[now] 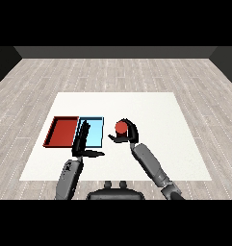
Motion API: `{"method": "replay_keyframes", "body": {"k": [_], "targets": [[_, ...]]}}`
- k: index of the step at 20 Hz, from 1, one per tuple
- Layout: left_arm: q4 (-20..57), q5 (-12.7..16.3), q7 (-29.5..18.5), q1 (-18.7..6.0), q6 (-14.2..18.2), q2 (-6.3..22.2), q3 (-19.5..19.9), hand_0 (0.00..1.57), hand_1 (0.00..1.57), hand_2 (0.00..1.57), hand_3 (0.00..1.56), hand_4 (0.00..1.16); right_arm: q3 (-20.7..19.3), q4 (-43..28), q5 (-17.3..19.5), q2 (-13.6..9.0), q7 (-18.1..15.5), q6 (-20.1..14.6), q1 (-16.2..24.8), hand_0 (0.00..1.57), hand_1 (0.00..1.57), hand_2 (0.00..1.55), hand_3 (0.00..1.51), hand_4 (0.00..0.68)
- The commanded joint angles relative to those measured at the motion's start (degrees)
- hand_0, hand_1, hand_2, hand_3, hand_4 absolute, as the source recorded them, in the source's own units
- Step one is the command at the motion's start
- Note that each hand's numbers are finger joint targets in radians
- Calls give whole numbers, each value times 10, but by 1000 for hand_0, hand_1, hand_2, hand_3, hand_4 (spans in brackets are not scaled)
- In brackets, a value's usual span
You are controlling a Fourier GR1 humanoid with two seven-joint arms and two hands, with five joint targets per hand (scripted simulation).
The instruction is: Pick the red can and put it in the red box
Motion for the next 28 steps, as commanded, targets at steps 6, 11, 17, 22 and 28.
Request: {"method": "replay_keyframes", "body": {"k": [6, 11, 17, 22, 28], "targets": [[45, 21, 28, -46, 43, -1, -84, 0, 0, 0, 0, 0, -7, -88, 25, 2, 47, -5, 35, 1456, 1456, 1433, 1389, 646], [49, 29, 45, -41, 70, -1, -103, 0, 0, 0, 0, 0, 44, -105, 12, 15, 44, -41, 51, 1461, 1461, 1443, 1393, 637], [148, 89, 22, -108, 129, -1, -161, 0, 0, 0, 0, 0, 15, -60, 5, 15, 58, -30, -21, 1457, 1457, 1448, 1379, 634], [105, 76, 39, -87, 106, -1, -139, 0, 0, 0, 0, 0, 20, -64, 7, 15, 22, -14, 25, 1444, 1444, 1432, 1385, 633], [210, 105, -39, -104, 89, -1, -155, 0, 0, 0, 0, 0, 49, -65, -19, 15, 13, -31, 29, 1435, 1435, 1437, 1376, 630]]}}
